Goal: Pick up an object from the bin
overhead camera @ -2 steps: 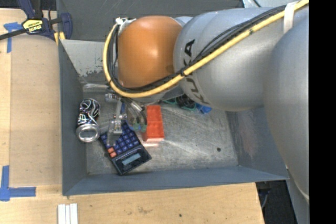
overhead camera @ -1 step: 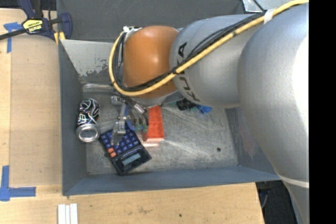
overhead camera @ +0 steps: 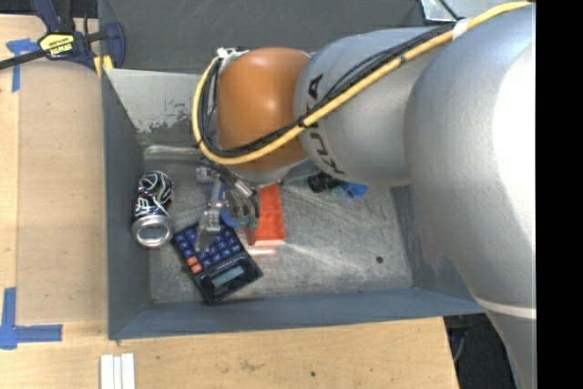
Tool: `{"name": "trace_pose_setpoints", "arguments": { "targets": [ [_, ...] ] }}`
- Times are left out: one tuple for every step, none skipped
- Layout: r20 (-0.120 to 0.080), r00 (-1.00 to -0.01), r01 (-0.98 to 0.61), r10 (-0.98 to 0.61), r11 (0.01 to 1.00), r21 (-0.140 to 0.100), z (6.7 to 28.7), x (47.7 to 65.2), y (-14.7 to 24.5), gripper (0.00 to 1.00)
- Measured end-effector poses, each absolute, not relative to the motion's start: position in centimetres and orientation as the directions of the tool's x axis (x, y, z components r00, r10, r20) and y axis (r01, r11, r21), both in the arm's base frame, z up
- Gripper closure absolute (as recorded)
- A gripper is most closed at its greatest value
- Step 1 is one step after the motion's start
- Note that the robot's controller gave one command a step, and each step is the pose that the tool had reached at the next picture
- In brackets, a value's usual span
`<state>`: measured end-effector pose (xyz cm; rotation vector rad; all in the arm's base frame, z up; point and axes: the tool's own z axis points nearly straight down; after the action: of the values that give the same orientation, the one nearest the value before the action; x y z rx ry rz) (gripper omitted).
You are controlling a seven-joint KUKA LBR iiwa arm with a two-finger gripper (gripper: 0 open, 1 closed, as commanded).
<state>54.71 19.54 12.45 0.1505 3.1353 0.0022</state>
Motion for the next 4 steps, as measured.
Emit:
{"name": "trace_pose_setpoints", "arguments": {
  "targets": [
    [-0.006,-0.971,-0.239,-0.239,0.971,0.001,12.9,55.9,20.7,1.00],
    [-0.004,-0.971,-0.238,-0.238,0.971,0.001,12.8,55.9,20.6,0.00],
    [-0.004,-0.971,-0.238,-0.238,0.971,0.001,12.8,55.9,20.6,0.00],
    [-0.008,-0.953,-0.302,-0.302,0.953,0.000,11.0,57.0,20.5,0.00]
  ]
}}
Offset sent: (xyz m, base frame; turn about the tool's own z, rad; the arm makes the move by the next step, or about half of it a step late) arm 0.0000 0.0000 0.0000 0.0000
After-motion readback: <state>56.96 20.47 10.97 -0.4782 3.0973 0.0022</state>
